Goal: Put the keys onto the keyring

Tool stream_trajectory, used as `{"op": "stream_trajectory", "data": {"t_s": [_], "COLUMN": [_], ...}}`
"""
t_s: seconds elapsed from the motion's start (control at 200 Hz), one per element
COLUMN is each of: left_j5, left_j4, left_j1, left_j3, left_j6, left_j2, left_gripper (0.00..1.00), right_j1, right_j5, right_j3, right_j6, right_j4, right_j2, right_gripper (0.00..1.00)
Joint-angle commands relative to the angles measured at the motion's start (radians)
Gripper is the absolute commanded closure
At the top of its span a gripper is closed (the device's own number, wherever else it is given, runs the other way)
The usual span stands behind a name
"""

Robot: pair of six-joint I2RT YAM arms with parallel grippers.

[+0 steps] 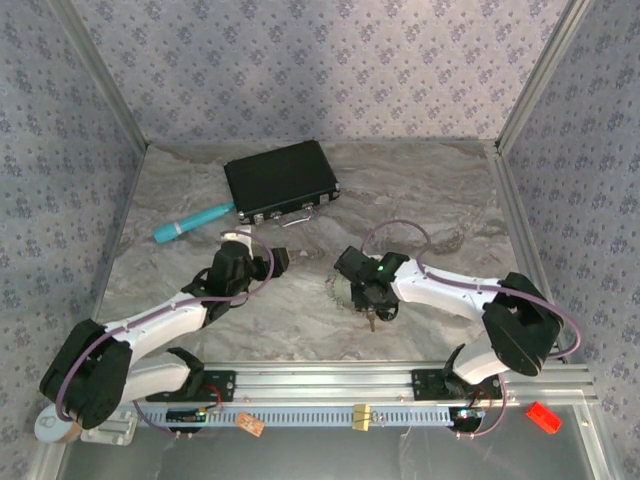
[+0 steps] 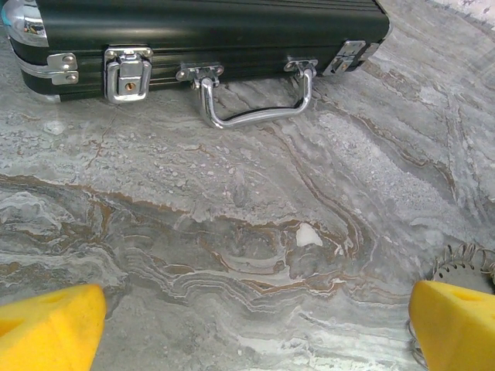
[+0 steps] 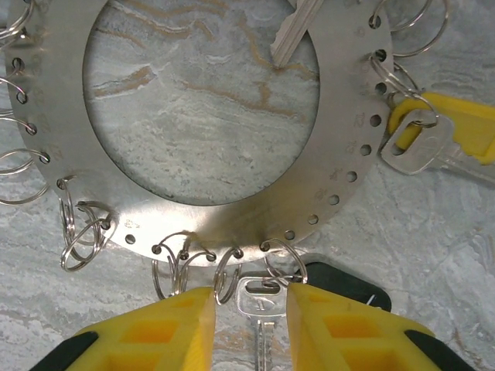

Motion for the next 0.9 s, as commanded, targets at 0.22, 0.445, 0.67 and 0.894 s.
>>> {"op": "stream_trajectory", "data": {"t_s": [0.22, 0.445, 0.67, 0.894], "left_j5": [-0.005, -0.017, -0.028, -0.034], "left_j4": [0.033, 0.027, 0.025, 0.015], "left_j1": [-0.01, -0.009, -0.009, -0.01], "left_j3": [0.009, 0.001, -0.012, -0.014], "left_j6": [-0.007, -0.001, 0.0, 0.002], "left_j2": [-0.018, -0.042, -0.067, -0.08], "left_gripper": [0.0, 0.0, 0.0, 0.0], "right_j1": [0.023, 0.022, 0.024, 0.023], "right_j5": [0.015, 0.014, -0.005, 0.0], "right_j3": [0.039, 0.05, 0.056, 0.056], "right_j6": [0.051, 0.051, 0.045, 0.045], "right_j4": [-0.012, -0.013, -0.002, -0.004], "right_j2": [0.054, 0.083, 0.096, 0.118], "right_gripper": [0.72, 0.77, 0.76, 0.77]}}
